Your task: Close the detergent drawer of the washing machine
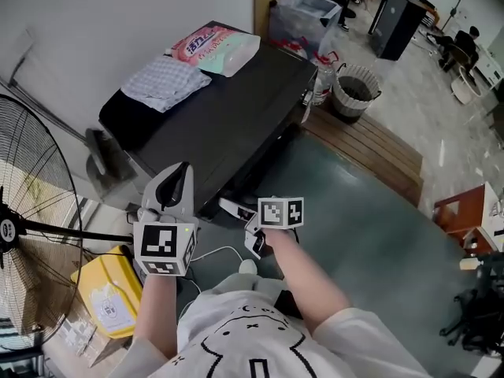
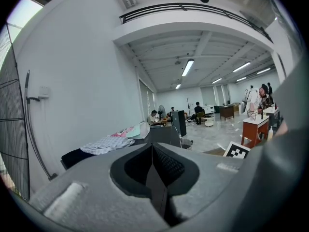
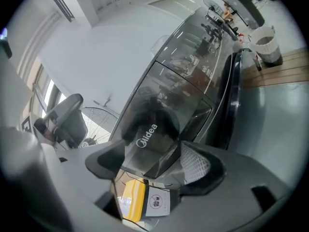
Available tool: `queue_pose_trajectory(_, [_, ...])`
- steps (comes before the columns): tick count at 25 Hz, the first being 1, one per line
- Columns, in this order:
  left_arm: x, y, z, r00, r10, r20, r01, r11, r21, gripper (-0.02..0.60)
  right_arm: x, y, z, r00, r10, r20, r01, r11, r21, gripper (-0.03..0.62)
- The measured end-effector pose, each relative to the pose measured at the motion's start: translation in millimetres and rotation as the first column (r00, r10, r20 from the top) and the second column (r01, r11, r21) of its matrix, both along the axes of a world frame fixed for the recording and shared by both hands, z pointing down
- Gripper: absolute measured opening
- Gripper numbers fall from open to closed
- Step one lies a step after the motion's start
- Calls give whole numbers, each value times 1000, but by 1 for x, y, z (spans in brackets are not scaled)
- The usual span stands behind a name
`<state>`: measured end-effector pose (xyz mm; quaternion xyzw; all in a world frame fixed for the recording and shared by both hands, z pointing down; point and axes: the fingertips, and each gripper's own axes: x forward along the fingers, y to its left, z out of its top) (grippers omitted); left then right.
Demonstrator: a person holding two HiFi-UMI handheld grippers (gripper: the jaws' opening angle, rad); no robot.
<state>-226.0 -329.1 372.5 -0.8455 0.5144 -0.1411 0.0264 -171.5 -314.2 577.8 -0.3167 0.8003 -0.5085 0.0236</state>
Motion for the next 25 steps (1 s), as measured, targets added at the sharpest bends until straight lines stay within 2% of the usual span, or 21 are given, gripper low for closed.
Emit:
queue_pose_trajectory(12, [-17, 30, -12, 995, -57, -84, 58, 998, 11, 18, 30, 17, -39, 995, 96, -31, -95, 995, 36, 354])
queue_pose_trajectory(17, [-19, 54, -25, 990, -95, -101, 98, 995, 29, 17, 38, 35, -63, 994, 76, -78, -67, 992, 106, 353])
queue_pose_trajectory(25, [-19, 105, -49, 976, -170, -134, 181, 981, 74, 17, 64, 70, -113, 994, 100, -32, -92, 975, 202, 146])
